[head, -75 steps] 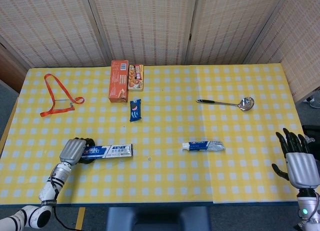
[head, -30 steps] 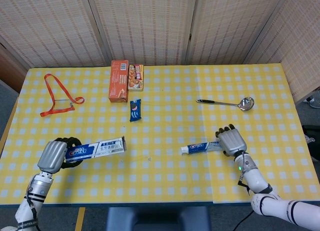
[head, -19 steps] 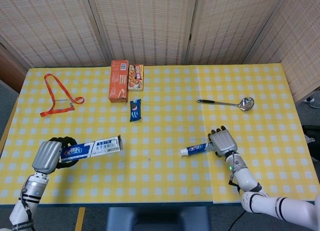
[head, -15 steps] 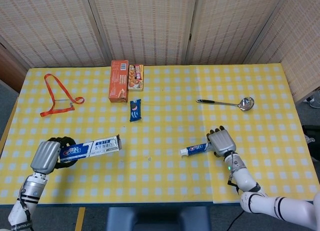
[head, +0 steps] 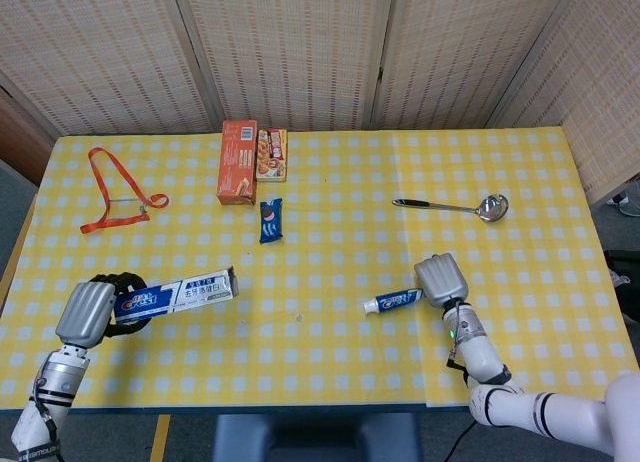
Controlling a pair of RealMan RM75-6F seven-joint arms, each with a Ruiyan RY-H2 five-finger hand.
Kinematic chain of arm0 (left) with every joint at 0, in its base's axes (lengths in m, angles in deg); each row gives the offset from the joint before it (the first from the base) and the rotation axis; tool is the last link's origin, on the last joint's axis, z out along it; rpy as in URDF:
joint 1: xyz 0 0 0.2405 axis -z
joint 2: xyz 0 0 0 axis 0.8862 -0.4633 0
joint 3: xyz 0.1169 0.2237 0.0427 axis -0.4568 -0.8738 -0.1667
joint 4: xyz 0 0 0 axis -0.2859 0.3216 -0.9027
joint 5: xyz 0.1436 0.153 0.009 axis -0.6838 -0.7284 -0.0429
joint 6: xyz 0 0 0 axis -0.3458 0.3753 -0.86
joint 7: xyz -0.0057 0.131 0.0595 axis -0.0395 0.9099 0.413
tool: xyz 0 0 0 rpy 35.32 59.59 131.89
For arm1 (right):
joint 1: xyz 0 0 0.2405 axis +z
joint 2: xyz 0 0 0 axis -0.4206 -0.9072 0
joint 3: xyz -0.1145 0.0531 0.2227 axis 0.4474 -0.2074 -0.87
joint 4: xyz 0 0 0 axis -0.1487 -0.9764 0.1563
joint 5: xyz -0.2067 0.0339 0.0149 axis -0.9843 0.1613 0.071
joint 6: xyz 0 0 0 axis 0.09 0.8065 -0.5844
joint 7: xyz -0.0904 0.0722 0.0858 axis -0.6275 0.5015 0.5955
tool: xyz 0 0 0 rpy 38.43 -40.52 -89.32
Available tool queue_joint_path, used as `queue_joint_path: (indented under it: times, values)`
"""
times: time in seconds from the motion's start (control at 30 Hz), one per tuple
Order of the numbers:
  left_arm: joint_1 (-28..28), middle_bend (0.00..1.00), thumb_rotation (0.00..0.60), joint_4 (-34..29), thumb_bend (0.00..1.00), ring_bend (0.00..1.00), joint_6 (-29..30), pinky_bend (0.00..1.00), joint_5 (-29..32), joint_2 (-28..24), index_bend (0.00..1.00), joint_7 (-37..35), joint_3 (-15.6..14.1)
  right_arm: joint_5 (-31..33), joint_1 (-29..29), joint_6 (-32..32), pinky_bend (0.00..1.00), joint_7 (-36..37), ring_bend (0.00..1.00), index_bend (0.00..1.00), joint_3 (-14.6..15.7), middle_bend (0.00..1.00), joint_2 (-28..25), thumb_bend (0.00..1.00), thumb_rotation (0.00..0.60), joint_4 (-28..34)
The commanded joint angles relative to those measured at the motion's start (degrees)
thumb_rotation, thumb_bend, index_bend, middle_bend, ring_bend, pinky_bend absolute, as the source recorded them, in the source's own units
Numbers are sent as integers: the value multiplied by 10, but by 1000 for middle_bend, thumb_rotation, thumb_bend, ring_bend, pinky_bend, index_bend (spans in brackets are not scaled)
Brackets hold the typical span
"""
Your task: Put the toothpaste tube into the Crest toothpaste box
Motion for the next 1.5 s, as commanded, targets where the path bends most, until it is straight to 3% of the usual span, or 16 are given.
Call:
queue_joint_path:
  times: [0.03,0.37,0.9,1.13,1.5]
  values:
    - [0,621,600,0,319,509,0,449,0,0,576,0,0,-8,-1,16,730,-2,563,708,-1,617,-5,405,600,11]
    - [2,621,600,-5,320,509,-2,447,3,9,577,27,1,-49,-18,32,862,58,647,724,-9,674,-78,430,600,80]
    - [11,621,600,-16,319,509,-16,447,19,21,579,64,6,-223,-31,19,899,306,658,724,-40,689,-177,439,600,163]
    - [22,622,600,-31,320,509,-28,447,23,25,582,85,10,-243,-22,11,899,317,656,724,-50,689,-201,440,600,201]
    - [34,630,600,-90,319,510,-31,447,7,15,587,100,11,-209,2,-6,899,253,657,724,-55,688,-174,439,600,224]
